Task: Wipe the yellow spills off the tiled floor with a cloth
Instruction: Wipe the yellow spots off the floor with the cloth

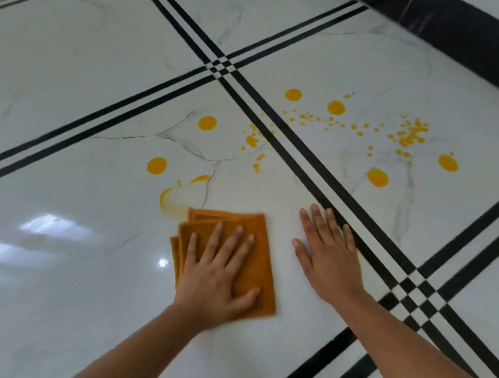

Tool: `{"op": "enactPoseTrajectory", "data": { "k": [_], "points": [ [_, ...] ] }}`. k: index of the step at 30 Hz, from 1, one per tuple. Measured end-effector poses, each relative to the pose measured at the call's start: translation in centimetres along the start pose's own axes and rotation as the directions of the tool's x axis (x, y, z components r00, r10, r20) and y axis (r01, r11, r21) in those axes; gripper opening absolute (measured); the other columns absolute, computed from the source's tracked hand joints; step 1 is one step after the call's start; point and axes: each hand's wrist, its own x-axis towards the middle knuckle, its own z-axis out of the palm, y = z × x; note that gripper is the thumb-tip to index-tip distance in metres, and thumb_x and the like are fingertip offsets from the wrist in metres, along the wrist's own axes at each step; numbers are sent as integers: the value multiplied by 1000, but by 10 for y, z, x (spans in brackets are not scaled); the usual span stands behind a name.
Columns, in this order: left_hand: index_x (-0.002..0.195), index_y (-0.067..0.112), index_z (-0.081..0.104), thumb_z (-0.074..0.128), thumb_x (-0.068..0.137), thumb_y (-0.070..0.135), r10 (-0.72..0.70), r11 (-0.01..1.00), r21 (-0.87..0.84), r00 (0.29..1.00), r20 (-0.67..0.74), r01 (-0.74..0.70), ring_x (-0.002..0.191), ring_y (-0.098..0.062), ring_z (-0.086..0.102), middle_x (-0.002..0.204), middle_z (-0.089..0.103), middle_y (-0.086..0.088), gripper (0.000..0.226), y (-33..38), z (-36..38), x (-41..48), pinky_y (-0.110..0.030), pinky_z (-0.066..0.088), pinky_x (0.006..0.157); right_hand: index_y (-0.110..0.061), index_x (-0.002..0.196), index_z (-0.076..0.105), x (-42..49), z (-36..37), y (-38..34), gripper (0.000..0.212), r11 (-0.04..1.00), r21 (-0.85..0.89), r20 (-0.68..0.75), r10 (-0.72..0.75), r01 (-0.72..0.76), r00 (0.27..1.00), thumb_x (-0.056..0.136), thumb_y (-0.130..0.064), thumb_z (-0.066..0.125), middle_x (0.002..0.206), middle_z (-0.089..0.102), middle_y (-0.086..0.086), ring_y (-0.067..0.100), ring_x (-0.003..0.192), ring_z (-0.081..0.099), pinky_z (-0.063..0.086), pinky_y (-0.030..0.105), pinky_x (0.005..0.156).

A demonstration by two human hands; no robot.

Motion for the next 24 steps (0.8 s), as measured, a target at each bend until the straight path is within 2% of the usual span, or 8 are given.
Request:
{"op": "enactPoseTrajectory", "data": {
  "k": [2, 6, 10, 11, 14, 19, 22, 24],
  "points": [
    [145, 32, 23, 32, 75, 72, 128, 991, 46, 992, -5, -128, 141, -28, 21, 151, 30, 4, 81, -24, 0, 5, -54, 8, 109, -18, 144, 30, 1, 0, -2, 63, 1000, 7, -7, -11, 11, 1000, 95, -51, 10, 151, 32, 6, 27, 140, 26, 20, 47, 109],
    [148, 34, 8, 17, 74, 74, -392, 920, -40, 919, -44, 390, 145, -22, -2, 157, 6, 9, 85, -37, -8, 43, -51, -9, 110, -19, 146, 26, 7, -2, -17, 63, 996, 48, -28, -72, 73, 997, 93, -51, 14, 153, 26, 4, 24, 142, 18, 13, 45, 112],
    [147, 34, 14, 21, 79, 75, -4, 1000, 22, 1000, 17, 4, 144, -25, 7, 155, 18, 5, 80, -35, -5, 9, -53, -2, 111, -24, 148, 16, 22, -3, -37, 78, 988, 51, -4, -148, 148, 989, 84, -60, -12, 157, 13, -2, 20, 145, 7, 0, 40, 113],
    [147, 35, 16, 22, 78, 74, -9, 1000, 29, 1000, 16, 8, 144, -25, 9, 155, 19, 6, 80, -47, -8, 17, -52, 0, 111, -25, 148, 12, 25, -2, -41, 79, 987, 52, 19, -155, 154, 988, 82, -60, -12, 157, 9, -3, 19, 145, 3, -2, 39, 113],
    [147, 37, 5, 15, 72, 74, -390, 921, -24, 921, -17, 390, 145, -20, -5, 156, 2, 11, 85, -66, -17, 47, -50, -9, 111, -25, 148, 11, 34, 2, -47, 77, 985, 42, 29, -168, 166, 985, 83, -61, -9, 157, 7, -4, 19, 145, 1, -4, 38, 113],
    [146, 40, 3, 18, 77, 74, -4, 1000, 28, 999, 44, 3, 145, -22, -1, 154, 3, 13, 79, -66, -12, 28, -50, -9, 111, -22, 145, 28, 49, 1, -51, 81, 979, -2, 19, -202, 202, 979, 87, -60, -13, 153, 26, 0, 22, 142, 19, 7, 41, 111],
    [146, 40, 0, 13, 73, 75, -408, 911, -62, 913, -4, 407, 144, -20, -7, 157, 0, 12, 82, -97, -19, 70, -51, -9, 112, -24, 145, 28, 56, 5, -55, 81, 974, 3, 0, -225, 225, 974, 86, -61, -13, 153, 25, -1, 21, 142, 18, 7, 40, 111],
    [147, 37, -3, 14, 77, 75, -520, 851, -88, 854, -8, 517, 144, -21, -12, 157, -4, 10, 81, -95, -21, 82, -53, -12, 111, -24, 145, 28, 61, 7, -58, 79, 974, 6, -4, -227, 227, 974, 87, -61, -10, 153, 26, -1, 20, 142, 19, 8, 41, 111]
  ]
}}
